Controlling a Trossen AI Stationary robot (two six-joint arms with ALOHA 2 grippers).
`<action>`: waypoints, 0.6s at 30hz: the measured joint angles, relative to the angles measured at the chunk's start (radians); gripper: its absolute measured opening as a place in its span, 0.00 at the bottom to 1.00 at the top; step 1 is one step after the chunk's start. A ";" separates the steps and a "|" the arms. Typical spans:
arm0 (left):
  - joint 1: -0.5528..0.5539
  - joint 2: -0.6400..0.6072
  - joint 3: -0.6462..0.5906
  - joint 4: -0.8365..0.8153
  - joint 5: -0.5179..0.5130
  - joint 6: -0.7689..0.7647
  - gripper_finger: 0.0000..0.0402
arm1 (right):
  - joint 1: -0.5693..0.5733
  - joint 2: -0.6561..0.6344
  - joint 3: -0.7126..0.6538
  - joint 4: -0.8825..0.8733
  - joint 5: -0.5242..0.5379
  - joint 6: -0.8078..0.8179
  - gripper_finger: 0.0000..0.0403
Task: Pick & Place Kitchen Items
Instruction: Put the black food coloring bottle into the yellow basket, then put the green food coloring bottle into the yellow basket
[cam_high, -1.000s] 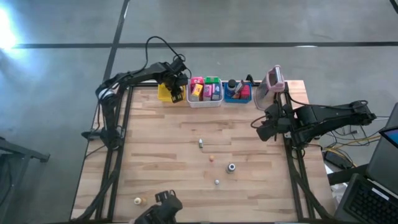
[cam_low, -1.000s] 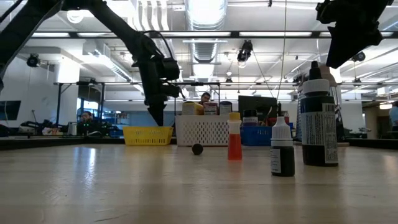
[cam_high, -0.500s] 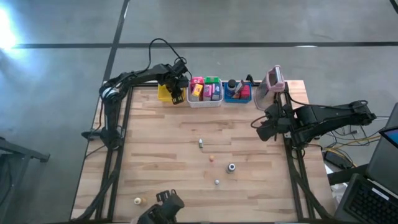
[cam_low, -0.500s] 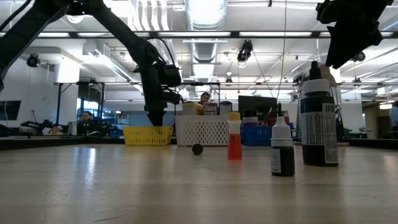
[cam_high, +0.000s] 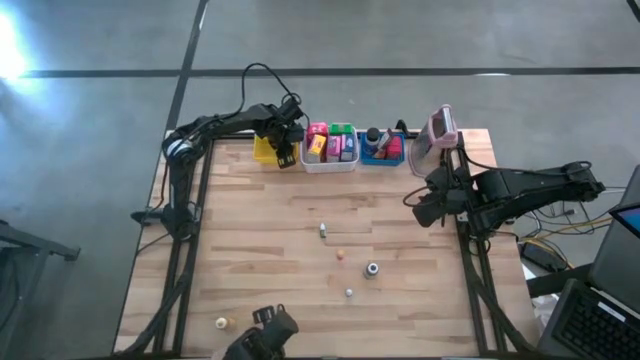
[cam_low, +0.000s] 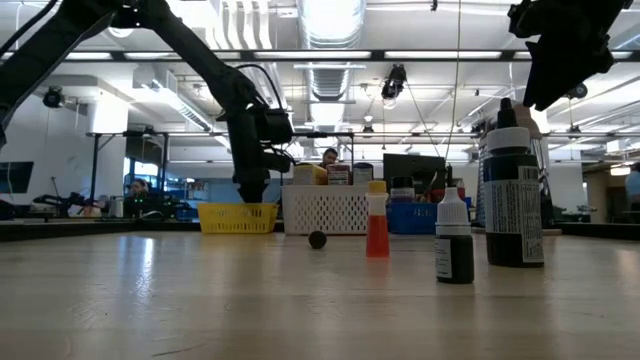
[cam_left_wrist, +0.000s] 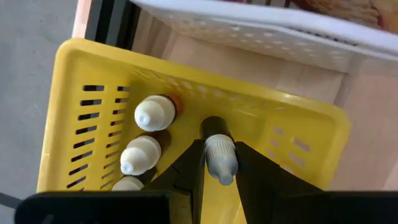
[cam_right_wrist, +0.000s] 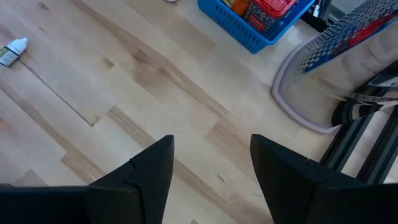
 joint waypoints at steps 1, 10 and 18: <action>0.000 0.000 0.000 0.000 0.000 -0.002 0.20 | 0.000 0.000 0.000 0.000 0.000 0.000 0.52; 0.000 0.002 0.006 0.000 -0.003 0.001 0.26 | 0.000 0.000 0.000 0.000 0.000 0.000 0.55; -0.001 0.003 0.028 -0.023 -0.003 0.006 0.34 | 0.000 0.000 0.000 0.000 0.000 0.000 0.59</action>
